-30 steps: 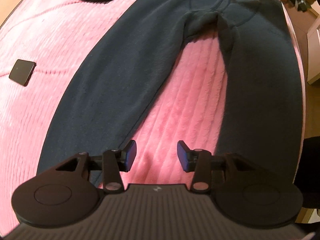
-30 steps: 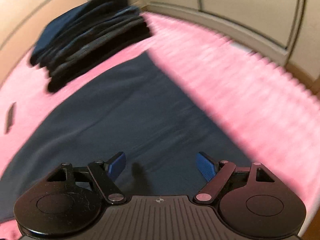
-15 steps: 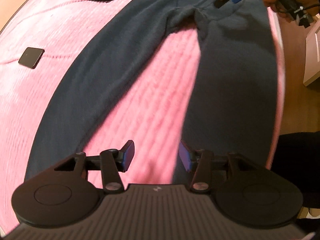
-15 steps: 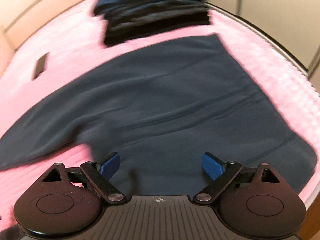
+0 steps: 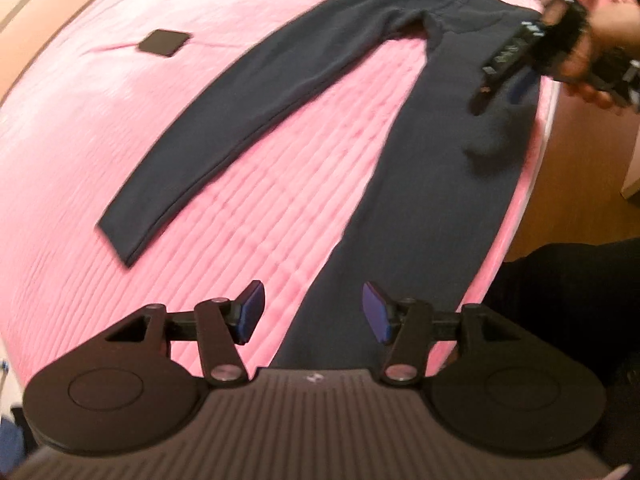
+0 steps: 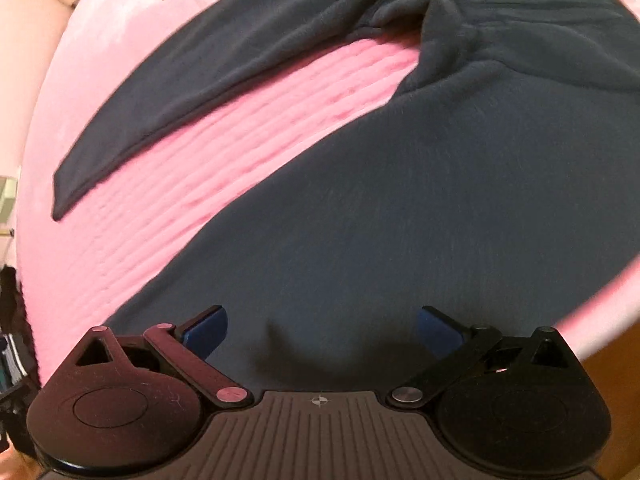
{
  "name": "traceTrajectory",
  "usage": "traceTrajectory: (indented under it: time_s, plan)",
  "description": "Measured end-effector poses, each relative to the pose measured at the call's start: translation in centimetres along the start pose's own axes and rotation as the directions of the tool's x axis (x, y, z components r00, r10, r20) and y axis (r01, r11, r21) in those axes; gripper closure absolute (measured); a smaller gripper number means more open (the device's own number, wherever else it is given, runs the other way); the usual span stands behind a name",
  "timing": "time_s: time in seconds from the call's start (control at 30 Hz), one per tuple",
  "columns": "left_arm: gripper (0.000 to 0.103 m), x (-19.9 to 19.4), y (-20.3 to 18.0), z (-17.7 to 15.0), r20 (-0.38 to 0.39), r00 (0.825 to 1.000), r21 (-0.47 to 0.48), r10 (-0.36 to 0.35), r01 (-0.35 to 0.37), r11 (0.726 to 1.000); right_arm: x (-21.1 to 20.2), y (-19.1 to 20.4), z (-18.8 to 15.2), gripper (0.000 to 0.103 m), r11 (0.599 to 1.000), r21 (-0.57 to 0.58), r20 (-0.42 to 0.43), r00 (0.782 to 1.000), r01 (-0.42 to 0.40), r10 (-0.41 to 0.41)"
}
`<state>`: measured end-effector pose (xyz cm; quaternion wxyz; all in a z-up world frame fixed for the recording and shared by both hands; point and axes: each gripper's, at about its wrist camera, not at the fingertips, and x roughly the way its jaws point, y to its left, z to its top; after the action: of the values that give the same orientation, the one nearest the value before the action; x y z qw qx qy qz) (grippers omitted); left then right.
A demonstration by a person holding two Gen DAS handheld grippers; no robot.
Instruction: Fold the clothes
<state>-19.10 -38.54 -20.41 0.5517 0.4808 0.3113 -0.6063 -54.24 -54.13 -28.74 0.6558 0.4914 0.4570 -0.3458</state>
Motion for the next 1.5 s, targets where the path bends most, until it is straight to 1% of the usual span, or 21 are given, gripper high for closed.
traceTrajectory:
  time_s: [0.17, 0.23, 0.37, 0.43, 0.5, 0.57, 0.7, 0.77, 0.83, 0.9, 0.97, 1.0, 1.1, 1.13, 1.23, 1.27, 1.37, 1.5]
  plan:
    - [0.052, -3.3, 1.4, -2.6, 0.048, 0.998, -0.045, 0.044, -0.042, 0.998, -4.9, 1.7, -4.1, 0.0, 0.998, 0.028, 0.076, 0.996, 0.049, -0.051]
    - [0.051, -4.5, 1.9, -3.5, 0.067, 0.996, -0.058, 0.059, -0.056, 0.997, -6.6, 1.7, -5.6, 0.0, 0.996, 0.064, 0.11, 0.991, 0.07, -0.076]
    - [0.051, -5.2, 1.9, -4.1, 0.087, 0.994, -0.052, 0.064, -0.06, 0.997, -9.0, 2.2, -7.8, 0.0, 0.985, 0.129, 0.158, 0.979, 0.112, -0.132]
    - [0.051, -5.3, 1.8, -4.1, 0.093, 0.994, -0.046, 0.066, -0.061, 0.997, -10.8, 2.5, -8.7, 0.0, 0.981, 0.137, 0.21, 0.964, 0.136, -0.163]
    - [0.051, -5.5, 1.7, -4.1, 0.098, 0.993, -0.041, 0.067, -0.063, 0.997, -12.4, 3.3, -9.3, 0.0, 0.978, 0.114, 0.269, 0.942, 0.176, -0.201]
    - [0.049, -5.6, 1.6, -4.1, 0.103, 0.992, -0.035, 0.068, -0.064, 0.997, -13.7, 3.9, -9.4, 0.0, 0.978, 0.093, 0.303, 0.93, 0.188, -0.208]
    - [0.038, -5.8, 1.5, -4.1, 0.114, 0.991, -0.024, 0.07, -0.067, 0.997, -15.6, 4.4, -8.9, 0.0, 0.979, 0.081, 0.353, 0.913, 0.187, -0.203]
    - [0.037, -5.9, 1.4, -4.1, 0.119, 0.99, -0.018, 0.071, -0.069, 0.997, -16.5, 4.2, -8.4, 0.0, 0.981, 0.079, 0.389, 0.9, 0.18, -0.196]
    - [0.036, -5.8, 1.3, -3.8, 0.108, 0.991, -0.03, 0.085, -0.082, 0.996, -17.2, 4.0, -7.9, 0.0, 0.982, 0.071, 0.416, 0.89, 0.174, -0.188]
    - [0.035, -5.6, 1.3, -3.4, 0.095, 0.991, -0.052, 0.099, -0.094, 0.994, -17.8, 3.8, -7.3, 0.0, 0.982, 0.053, 0.427, 0.884, 0.182, -0.187]
    - [0.031, -5.6, 1.3, -3.0, 0.093, 0.991, -0.072, 0.1, -0.094, 0.993, -18.4, 3.6, -6.9, 0.0, 0.981, 0.037, 0.438, 0.879, 0.19, -0.187]
    - [0.03, -5.6, 1.2, -2.7, 0.089, 0.991, -0.073, 0.103, -0.097, 0.993, -18.4, 3.5, -6.6, 0.0, 0.98, 0.031, 0.44, 0.877, 0.198, -0.191]
    - [0.029, -5.4, 1.0, -2.1, 0.075, 0.991, -0.076, 0.113, -0.107, 0.991, -18.1, 3.6, -5.9, 0.0, 0.966, -0.035, 0.446, 0.869, 0.257, -0.216]
    - [0.028, -5.4, 0.9, -1.8, 0.071, 0.991, -0.077, 0.116, -0.11, 0.991, -17.6, 4.1, -5.7, 0.0, 0.947, -0.094, 0.448, 0.862, 0.308, -0.236]
    - [0.025, -5.3, 0.7, -1.2, 0.057, 0.99, -0.08, 0.125, -0.12, 0.99, -16.4, 5.3, -5.4, 0.0, 0.895, -0.243, 0.432, 0.868, 0.374, -0.245]
    - [0.025, -5.2, 0.6, -0.9, 0.053, 0.99, -0.081, 0.128, -0.124, 0.989, -16.1, 5.5, -5.4, 0.0, 0.887, -0.266, 0.423, 0.872, 0.377, -0.244]
    - [0.025, -5.1, 0.4, -0.3, 0.042, 0.99, -0.079, 0.136, -0.133, 0.988, -15.4, 5.9, -5.5, 0.0, 0.869, -0.312, 0.401, 0.882, 0.384, -0.246]
    - [0.02, -5.1, 0.0, 0.4, 0.043, 0.989, -0.056, 0.14, -0.137, 0.989, -14.5, 6.0, -6.0, 0.0, 0.856, -0.342, 0.381, 0.89, 0.388, -0.251]
